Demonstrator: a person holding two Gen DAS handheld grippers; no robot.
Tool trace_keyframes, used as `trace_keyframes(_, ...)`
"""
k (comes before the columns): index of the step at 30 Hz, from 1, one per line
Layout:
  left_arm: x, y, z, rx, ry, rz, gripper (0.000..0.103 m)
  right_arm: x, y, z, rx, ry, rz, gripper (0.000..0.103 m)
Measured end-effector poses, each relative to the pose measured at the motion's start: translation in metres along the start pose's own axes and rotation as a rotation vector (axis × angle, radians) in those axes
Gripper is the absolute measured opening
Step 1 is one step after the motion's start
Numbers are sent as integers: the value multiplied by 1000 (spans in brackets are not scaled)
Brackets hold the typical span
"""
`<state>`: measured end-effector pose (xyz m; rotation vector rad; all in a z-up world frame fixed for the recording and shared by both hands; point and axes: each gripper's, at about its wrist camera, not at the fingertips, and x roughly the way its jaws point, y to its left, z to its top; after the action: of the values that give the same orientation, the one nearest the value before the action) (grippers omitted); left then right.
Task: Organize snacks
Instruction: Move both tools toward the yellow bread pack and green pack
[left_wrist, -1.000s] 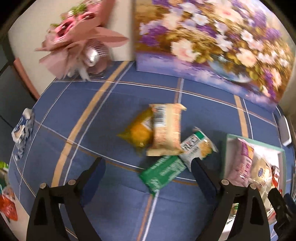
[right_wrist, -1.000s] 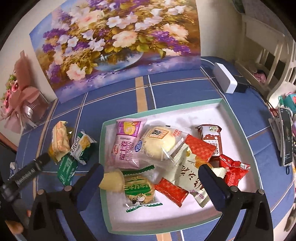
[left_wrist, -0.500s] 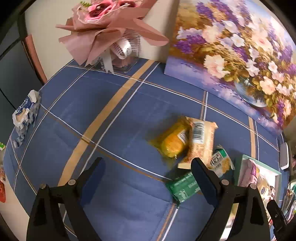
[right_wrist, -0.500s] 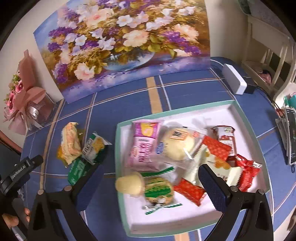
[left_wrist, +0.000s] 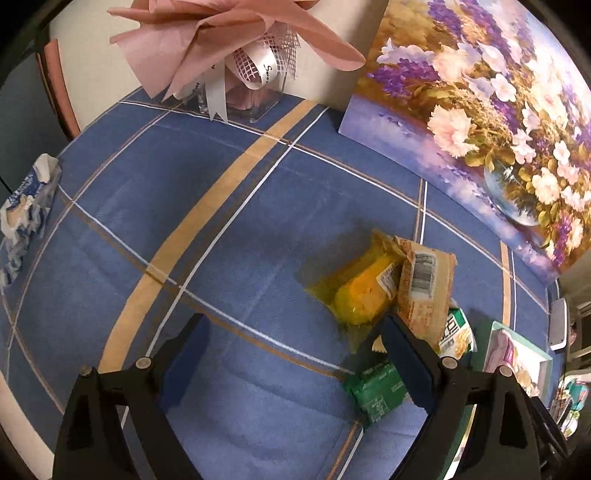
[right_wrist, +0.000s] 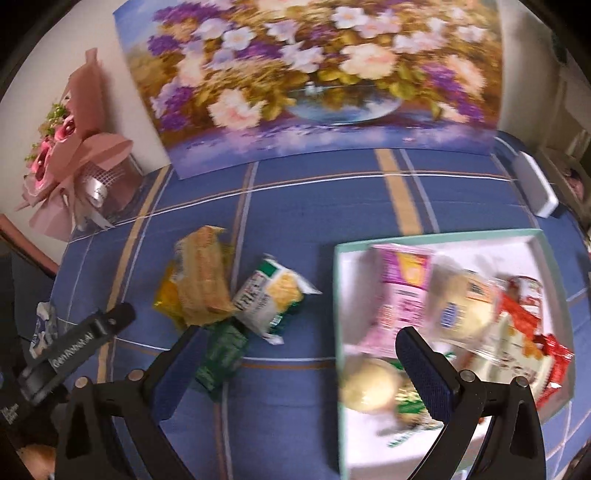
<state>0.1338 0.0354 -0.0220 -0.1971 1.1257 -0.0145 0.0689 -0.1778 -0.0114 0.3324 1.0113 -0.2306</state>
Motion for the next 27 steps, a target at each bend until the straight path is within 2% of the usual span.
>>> trace_keyframes(7,18,12,18,-55,15,-62,94,22,29,15,-49,-10,34,103)
trace_keyframes(12,35,17,27,-76,24,-59,94,44,49,18,-107,4,42,103)
trace_keyframes(18,53,23,32,-103,47,-65,93,65,57,17,-125,26,45,97)
trace_keyframes(24,57,23,37,-96,32,-76,93,74,65,16,-143,21,64,93)
trace_keyframes(27,59,25,37,-99,31,-78,93,75,66,16,-144,17,71,88)
